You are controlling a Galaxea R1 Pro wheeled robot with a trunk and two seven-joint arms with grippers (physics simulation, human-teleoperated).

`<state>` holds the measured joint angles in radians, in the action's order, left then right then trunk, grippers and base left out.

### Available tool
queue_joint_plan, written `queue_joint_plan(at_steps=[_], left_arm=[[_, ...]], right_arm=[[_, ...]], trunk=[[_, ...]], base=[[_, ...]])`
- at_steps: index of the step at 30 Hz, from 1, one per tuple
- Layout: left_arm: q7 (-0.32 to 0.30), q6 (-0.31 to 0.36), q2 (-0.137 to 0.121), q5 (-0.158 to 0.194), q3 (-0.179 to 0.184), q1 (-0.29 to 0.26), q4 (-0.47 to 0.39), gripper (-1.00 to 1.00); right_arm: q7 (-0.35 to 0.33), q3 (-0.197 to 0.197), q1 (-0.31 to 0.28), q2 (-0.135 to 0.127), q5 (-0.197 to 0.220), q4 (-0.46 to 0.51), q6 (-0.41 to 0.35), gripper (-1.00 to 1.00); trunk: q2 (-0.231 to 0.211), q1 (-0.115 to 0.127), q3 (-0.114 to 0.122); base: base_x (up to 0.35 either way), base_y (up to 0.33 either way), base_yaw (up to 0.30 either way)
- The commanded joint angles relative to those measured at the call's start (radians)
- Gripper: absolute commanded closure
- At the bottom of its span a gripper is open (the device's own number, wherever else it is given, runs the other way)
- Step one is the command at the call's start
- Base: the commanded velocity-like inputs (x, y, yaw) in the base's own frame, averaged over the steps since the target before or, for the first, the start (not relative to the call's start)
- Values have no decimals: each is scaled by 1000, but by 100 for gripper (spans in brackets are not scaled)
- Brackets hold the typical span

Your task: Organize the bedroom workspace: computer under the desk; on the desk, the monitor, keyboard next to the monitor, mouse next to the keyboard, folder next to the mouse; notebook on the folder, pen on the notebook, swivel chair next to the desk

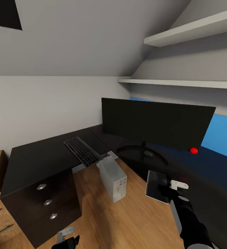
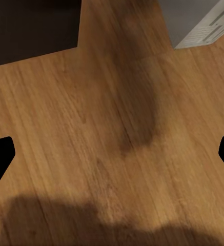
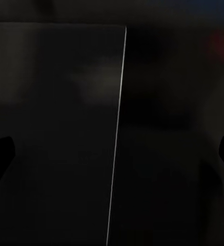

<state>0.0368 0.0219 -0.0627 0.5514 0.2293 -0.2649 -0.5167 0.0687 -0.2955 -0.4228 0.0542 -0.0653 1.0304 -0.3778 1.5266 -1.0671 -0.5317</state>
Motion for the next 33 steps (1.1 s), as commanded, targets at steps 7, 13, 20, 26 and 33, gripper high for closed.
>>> queue_joint_plan(at_steps=[7, 13, 20, 26, 33], left_arm=[[4, 2, 2, 10, 7, 0, -2, -100], [5, 3, 3, 10, 7, 0, -1, -100], [5, 3, 4, 9, 7, 0, 13, -100], [5, 3, 4, 9, 7, 0, 18, -100], [5, 3, 4, 9, 7, 0, 19, -100]], right_arm=[[-1, -2, 0, 1, -5, -21, -6, -100], [-2, -2, 0, 1, -4, -20, -6, -100], [-3, -2, 0, 1, -4, -19, -6, -100], [-3, -2, 0, 1, -4, -18, -6, -100], [-3, -2, 0, 1, -4, -18, -6, -100]], trunk=[[-42, 23, 18], [-84, 46, 36], [-133, 73, 58], [-175, 96, 77], [-224, 123, 99]], base=[[0, 0, 0], [0, 0, 0], [0, 0, 0], [0, 0, 0], [0, 0, 0]])
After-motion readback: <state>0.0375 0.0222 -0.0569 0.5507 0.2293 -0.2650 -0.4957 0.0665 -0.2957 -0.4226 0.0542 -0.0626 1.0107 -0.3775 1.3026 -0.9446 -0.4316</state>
